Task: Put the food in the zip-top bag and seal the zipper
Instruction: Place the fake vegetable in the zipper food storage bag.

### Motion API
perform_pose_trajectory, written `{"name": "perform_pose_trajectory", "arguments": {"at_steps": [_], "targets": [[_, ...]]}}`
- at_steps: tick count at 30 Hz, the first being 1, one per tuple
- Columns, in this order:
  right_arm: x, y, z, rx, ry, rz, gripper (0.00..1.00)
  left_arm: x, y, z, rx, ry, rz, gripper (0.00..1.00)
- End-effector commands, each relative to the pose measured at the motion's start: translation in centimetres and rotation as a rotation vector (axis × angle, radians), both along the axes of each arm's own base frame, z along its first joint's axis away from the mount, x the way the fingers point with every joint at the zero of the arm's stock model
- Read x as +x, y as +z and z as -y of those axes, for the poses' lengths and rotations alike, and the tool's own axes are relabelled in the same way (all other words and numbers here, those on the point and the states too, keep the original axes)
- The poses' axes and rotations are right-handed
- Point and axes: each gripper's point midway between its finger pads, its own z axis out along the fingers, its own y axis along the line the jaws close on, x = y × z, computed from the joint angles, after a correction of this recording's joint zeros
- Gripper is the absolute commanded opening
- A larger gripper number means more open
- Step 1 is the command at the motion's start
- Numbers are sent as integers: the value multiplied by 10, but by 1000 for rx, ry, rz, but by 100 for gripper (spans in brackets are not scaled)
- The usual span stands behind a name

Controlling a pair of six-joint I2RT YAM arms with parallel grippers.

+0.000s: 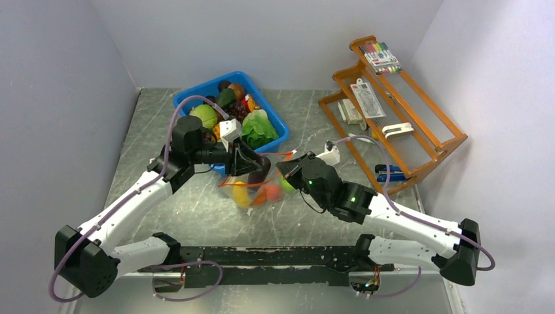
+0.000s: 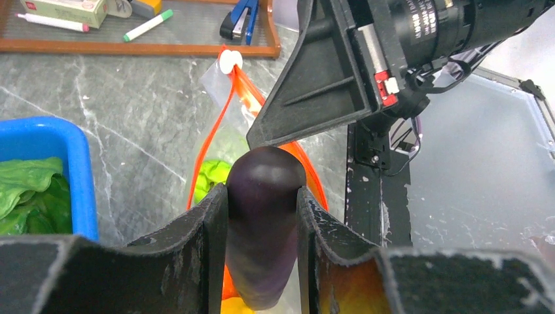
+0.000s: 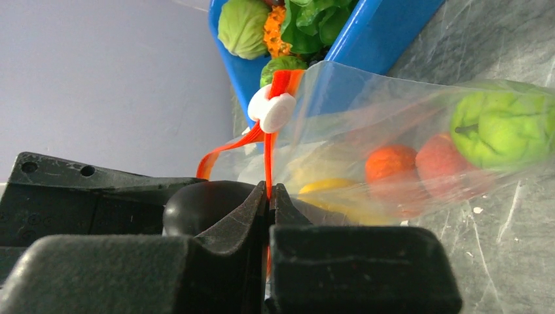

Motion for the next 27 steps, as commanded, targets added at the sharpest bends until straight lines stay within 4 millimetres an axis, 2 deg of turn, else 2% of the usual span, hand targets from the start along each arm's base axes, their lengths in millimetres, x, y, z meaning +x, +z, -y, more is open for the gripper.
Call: {"name": "perform_pose_trajectory", "arguments": {"at_steps": [1, 7, 14, 19, 27], "targets": [[1, 8, 3, 24, -13, 21, 0, 4, 2, 2, 28, 13, 25, 31], [0, 7, 2, 23, -8, 16, 0, 7, 6, 1, 37, 38, 21, 48], [1, 6, 4, 20, -19, 11, 0, 5, 31, -3, -24, 82, 61, 63], [1, 5, 6, 13, -26, 8, 0, 12, 50, -10, -47, 174, 77, 65], [3, 3, 6, -9, -27, 14, 0, 50, 69, -40, -32, 493, 81, 67]]}}
